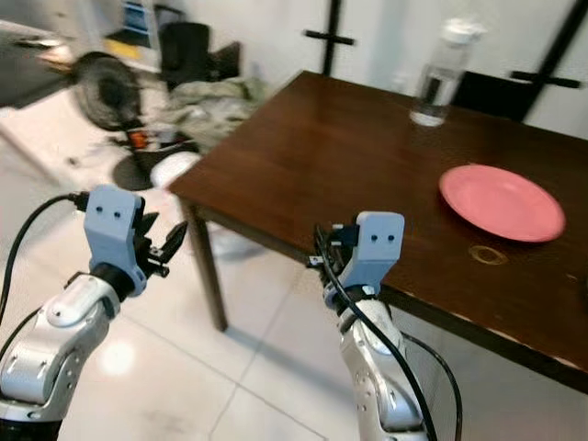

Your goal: Setting the table

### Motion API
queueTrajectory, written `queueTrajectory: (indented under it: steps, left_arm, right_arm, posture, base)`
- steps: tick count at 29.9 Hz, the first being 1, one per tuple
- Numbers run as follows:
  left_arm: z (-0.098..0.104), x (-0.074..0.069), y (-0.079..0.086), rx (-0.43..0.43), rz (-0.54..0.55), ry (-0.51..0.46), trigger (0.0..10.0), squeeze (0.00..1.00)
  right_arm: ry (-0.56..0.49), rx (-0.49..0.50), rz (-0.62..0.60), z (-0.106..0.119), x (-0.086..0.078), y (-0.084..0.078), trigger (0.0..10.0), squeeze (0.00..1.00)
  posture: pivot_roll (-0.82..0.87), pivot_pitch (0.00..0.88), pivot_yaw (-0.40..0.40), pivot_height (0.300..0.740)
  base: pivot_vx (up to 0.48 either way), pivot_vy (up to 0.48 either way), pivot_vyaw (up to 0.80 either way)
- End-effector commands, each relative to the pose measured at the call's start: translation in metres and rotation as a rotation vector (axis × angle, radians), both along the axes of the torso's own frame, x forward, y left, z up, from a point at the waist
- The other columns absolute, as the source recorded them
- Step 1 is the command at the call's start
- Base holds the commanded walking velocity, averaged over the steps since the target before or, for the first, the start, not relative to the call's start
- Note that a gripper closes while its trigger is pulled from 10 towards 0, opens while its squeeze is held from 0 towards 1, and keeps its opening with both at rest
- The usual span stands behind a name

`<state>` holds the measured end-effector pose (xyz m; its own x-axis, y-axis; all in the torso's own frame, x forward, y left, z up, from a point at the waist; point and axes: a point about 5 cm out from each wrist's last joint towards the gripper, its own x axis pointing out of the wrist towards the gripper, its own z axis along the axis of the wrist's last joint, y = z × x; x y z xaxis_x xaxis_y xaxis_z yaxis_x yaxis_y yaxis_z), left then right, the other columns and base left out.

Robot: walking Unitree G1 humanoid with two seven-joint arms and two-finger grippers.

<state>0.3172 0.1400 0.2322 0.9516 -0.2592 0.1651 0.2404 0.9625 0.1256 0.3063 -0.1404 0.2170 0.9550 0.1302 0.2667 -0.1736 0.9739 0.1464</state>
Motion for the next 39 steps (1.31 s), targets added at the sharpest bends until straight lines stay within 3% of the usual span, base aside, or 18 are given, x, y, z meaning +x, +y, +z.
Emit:
queueTrajectory:
  steps: [1,39]
  left_arm:
    - [-0.005,0.000,0.000,0.006,0.002,0.021,10.0,0.00]
    - [-0.002,0.009,0.013,0.004,0.142,-0.003,10.0,0.00]
  right_arm:
    - [0.017,0.006,-0.003,-0.005,-0.001,-0.002,10.0,0.00]
    - [0.016,-0.004,0.002,-0.005,0.001,-0.002,10.0,0.00]
  posture:
    - [0.12,0.171,0.076,0.740]
    - [0.12,0.162,0.072,0.740]
  base:
    - [0.000,0.000,0.78]
    - [0.000,0.000,0.78]
